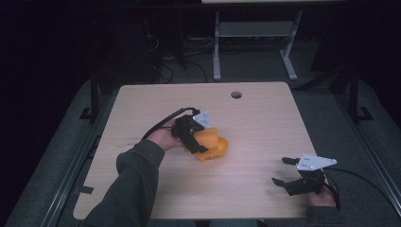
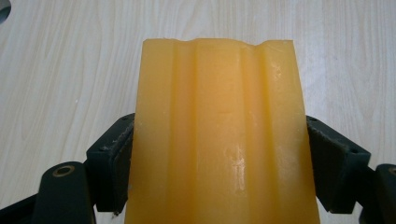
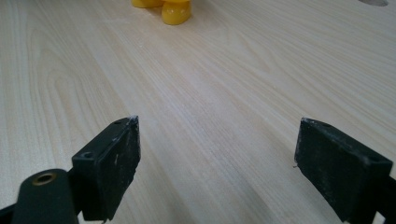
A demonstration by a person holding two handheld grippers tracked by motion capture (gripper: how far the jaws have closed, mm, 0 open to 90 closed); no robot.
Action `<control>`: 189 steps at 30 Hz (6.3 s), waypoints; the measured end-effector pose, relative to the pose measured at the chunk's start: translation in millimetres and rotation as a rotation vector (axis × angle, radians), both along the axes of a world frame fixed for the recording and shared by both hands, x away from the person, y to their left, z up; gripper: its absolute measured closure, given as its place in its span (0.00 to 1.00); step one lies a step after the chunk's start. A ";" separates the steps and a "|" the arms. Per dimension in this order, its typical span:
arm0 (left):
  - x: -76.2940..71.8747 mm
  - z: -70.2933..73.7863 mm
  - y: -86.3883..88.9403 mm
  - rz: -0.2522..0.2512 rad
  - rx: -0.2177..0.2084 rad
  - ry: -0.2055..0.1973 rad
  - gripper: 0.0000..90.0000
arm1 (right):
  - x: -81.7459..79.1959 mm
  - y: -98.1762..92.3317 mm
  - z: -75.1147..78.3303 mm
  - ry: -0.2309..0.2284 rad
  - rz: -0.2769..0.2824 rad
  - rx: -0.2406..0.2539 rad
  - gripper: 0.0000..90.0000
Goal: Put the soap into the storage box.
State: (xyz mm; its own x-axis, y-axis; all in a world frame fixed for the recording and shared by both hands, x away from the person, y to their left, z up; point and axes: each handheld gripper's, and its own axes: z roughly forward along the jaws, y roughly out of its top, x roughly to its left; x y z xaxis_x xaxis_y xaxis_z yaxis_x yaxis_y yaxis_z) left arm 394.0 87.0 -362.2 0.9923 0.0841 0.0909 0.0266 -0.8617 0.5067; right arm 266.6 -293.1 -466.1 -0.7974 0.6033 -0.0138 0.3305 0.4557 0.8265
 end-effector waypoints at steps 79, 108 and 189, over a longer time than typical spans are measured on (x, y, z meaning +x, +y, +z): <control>9.1 -21.0 -14.8 -0.010 0.009 0.047 0.22 | 0.4 1.8 -0.7 0.005 0.015 0.004 0.15; -3.5 -2.2 12.8 0.034 -0.034 0.003 0.24 | 1.2 3.4 -1.0 0.002 0.003 -0.009 0.15; -65.9 -4.5 88.0 0.110 -0.107 -0.005 0.25 | 0.3 2.4 1.1 -0.002 -0.061 -0.014 0.15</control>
